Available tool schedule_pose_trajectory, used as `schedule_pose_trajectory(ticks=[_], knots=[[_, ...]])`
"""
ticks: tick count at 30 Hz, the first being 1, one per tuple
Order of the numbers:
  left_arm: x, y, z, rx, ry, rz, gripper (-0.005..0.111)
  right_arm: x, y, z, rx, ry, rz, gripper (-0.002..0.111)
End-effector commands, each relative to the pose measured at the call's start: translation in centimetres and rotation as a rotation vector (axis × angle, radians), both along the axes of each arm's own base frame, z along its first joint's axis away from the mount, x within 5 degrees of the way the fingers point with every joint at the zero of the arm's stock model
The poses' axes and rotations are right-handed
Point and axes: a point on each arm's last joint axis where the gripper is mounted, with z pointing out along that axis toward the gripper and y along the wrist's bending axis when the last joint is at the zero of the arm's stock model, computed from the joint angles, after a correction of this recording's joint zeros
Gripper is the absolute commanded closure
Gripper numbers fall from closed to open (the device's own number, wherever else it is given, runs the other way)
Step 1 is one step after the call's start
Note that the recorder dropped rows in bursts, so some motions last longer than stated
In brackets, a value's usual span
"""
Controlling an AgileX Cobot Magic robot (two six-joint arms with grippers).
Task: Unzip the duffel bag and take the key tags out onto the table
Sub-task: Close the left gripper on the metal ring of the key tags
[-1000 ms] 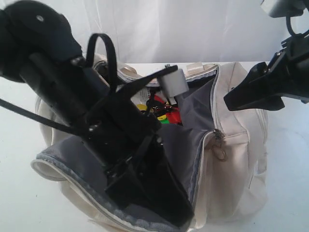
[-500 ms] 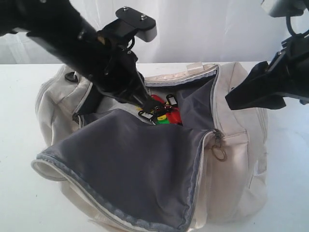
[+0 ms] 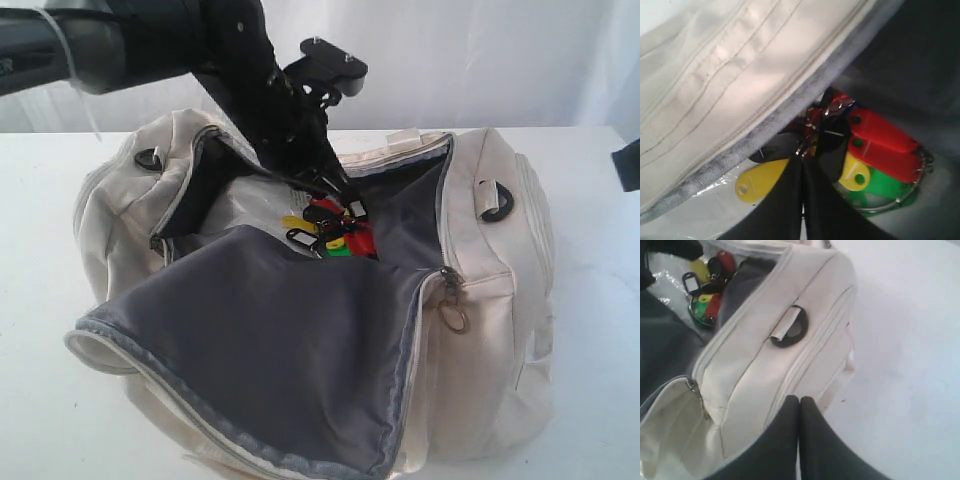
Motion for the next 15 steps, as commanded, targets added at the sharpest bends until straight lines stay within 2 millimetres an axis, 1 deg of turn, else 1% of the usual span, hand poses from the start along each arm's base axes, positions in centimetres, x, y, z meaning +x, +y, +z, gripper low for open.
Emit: schedule_pose_trajectory(ticks=[1, 5, 7, 9, 12, 15], knots=[[1.2, 0.1, -2.9, 0.051, 0.064, 0.024, 0.082, -1.4, -0.7, -0.2, 0.025, -0.068, -0.043, 0.108], [1.5, -0.3, -4.6, 0.063, 0.091, -0.007, 0.046, -1.5, -0.7, -0.4, 0.038, -0.069, -0.055, 0.108], [1.6, -0.3, -5.1, 0.084, 0.080, -0.048, 0.035, -1.5, -0.7, -0.4, 0.038, -0.069, -0.055, 0.108], [1.7, -0.4, -5.5, 0.082, 0.083, -0.040, 0.031, -1.5, -0.7, -0.4, 0.038, -0.069, -0.055, 0.108], [1.9, -0.7, -6.3, 0.065, 0.100, -0.023, 0.031, -1.5, -0.7, -0.4, 0.040, -0.068, -0.057, 0.108], [1.9, -1.2, -6.8, 0.011, 0.139, 0.006, 0.031, -1.5, -0.7, -0.4, 0.043, -0.066, -0.059, 0.108]])
